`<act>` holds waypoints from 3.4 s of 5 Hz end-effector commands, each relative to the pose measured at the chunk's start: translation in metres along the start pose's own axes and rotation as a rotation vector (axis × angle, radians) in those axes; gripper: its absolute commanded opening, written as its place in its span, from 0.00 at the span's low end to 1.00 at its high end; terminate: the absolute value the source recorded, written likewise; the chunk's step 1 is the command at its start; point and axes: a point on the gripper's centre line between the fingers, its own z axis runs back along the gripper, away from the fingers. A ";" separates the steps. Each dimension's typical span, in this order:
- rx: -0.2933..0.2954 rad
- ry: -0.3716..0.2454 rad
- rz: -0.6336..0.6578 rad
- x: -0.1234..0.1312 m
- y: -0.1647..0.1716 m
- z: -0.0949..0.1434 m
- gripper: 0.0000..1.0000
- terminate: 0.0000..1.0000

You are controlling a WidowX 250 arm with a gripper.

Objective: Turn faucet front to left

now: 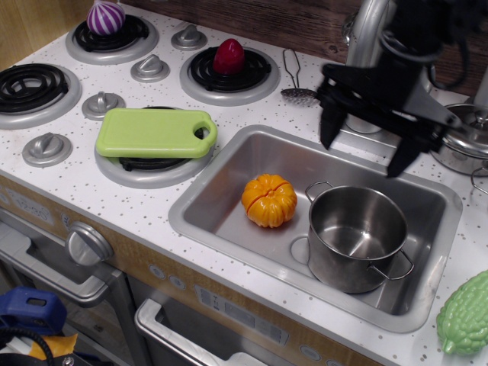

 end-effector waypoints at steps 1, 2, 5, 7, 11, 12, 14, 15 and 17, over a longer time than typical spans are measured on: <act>0.015 -0.123 -0.025 0.027 -0.004 0.019 1.00 0.00; 0.014 -0.207 -0.044 0.041 -0.004 0.021 1.00 0.00; 0.043 -0.275 -0.168 0.060 0.024 0.021 1.00 0.00; 0.019 -0.283 -0.219 0.072 0.052 0.018 1.00 0.00; -0.053 -0.289 -0.282 0.106 0.091 0.005 1.00 0.00; -0.044 -0.300 -0.300 0.114 0.097 0.002 1.00 0.00; -0.013 -0.318 -0.316 0.124 0.109 0.002 1.00 0.00; -0.007 -0.319 -0.315 0.130 0.112 0.000 1.00 0.00; -0.013 -0.309 -0.264 0.127 0.102 0.001 1.00 0.00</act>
